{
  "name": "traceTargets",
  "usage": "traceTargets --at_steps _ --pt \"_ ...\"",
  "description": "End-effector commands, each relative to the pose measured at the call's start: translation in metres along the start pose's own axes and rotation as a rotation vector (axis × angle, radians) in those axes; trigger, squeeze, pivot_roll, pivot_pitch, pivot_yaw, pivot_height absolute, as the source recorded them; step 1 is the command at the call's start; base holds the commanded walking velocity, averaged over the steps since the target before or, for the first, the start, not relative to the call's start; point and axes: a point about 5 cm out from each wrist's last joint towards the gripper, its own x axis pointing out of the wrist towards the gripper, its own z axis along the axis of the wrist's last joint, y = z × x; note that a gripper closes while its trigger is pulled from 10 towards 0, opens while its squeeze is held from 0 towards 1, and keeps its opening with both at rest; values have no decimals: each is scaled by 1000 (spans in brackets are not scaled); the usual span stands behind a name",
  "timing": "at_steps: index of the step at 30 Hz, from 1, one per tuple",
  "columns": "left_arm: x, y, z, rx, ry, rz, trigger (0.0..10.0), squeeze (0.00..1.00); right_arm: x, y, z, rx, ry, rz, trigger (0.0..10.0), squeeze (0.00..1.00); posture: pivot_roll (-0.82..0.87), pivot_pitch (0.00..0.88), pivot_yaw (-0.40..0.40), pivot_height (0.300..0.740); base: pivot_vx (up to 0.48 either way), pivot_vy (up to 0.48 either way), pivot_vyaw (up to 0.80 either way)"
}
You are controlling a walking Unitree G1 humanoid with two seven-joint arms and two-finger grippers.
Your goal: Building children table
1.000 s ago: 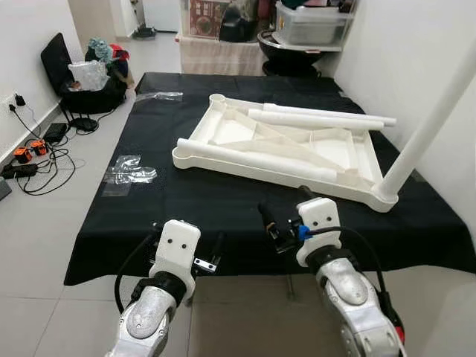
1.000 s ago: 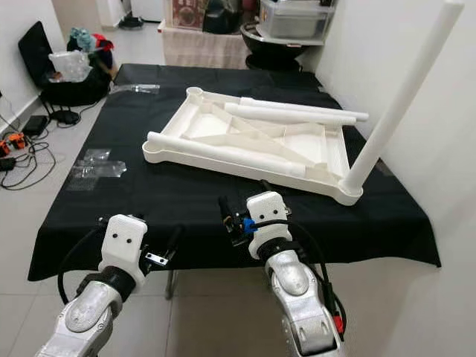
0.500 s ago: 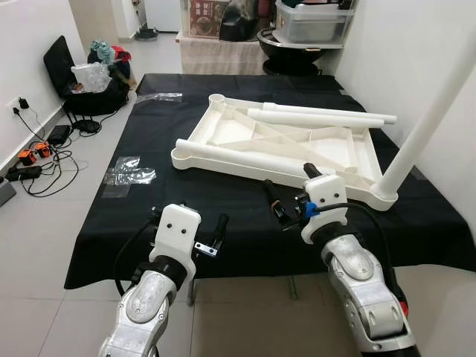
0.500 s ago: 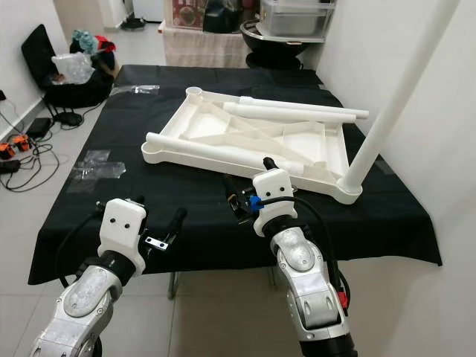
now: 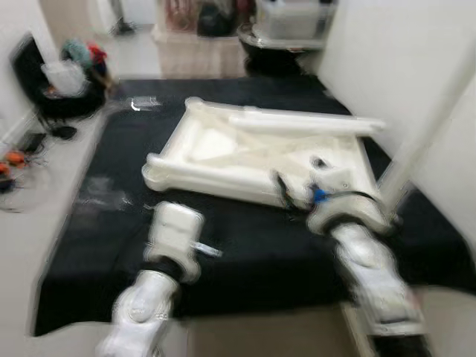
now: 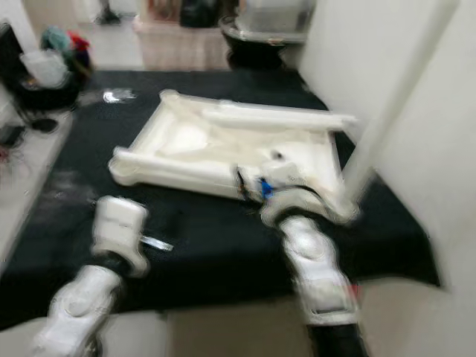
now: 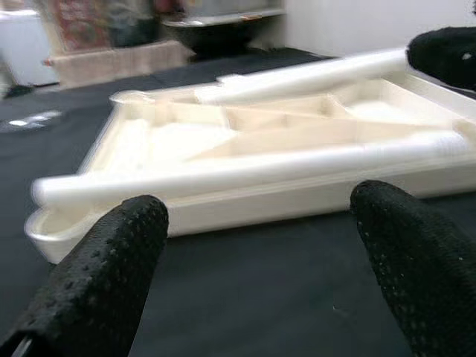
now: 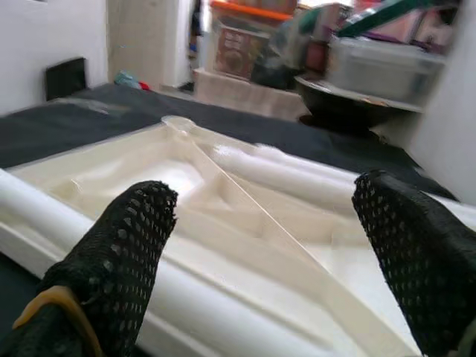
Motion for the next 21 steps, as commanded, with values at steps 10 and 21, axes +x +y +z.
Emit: traceTargets --at_steps 10,21 --pt "-1 6 -5 -15 36 34 10000 0 12 -11 9 64 -10 -29 10000 0 57 29 -79 740 142 0 0" --pt "-3 6 -5 -14 40 18 10000 0 31 -75 -9 210 290 12 10000 0 58 32 -79 740 0 0 0"
